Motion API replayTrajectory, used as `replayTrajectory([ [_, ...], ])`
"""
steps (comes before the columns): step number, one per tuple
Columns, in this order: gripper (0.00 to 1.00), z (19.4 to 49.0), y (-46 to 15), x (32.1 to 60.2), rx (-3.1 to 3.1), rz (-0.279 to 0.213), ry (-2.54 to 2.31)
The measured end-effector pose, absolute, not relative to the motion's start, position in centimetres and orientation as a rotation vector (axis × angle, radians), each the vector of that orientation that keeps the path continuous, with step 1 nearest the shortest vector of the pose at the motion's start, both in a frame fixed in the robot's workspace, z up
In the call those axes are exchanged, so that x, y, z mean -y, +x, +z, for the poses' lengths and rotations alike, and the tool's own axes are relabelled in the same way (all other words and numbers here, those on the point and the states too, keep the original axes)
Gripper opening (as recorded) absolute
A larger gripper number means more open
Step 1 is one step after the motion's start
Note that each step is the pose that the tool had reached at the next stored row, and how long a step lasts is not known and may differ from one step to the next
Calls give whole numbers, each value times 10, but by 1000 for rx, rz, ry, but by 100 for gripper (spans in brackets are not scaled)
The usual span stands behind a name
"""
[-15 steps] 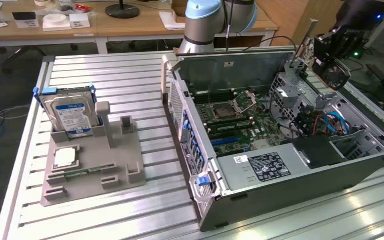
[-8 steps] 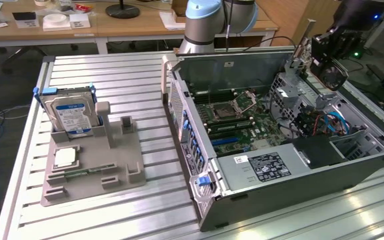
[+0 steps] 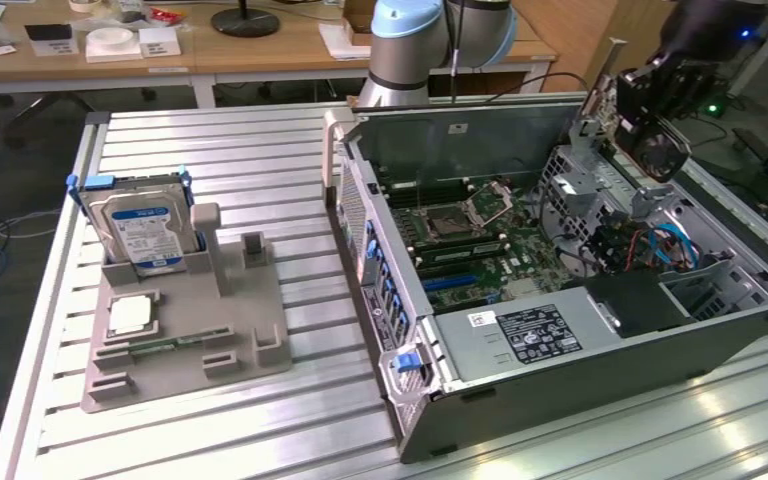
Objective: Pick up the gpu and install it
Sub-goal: 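Pick up the gpu and move the gpu toward the slot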
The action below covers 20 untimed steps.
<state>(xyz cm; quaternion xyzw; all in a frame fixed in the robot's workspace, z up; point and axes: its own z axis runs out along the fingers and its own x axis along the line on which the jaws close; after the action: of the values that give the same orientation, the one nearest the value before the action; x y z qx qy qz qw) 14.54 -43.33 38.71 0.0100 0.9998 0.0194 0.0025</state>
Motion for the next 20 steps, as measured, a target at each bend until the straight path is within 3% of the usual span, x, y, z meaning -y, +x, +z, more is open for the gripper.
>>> replayTrajectory([
  [20, 28, 387, 120, 433, -3136, 61, 32],
])
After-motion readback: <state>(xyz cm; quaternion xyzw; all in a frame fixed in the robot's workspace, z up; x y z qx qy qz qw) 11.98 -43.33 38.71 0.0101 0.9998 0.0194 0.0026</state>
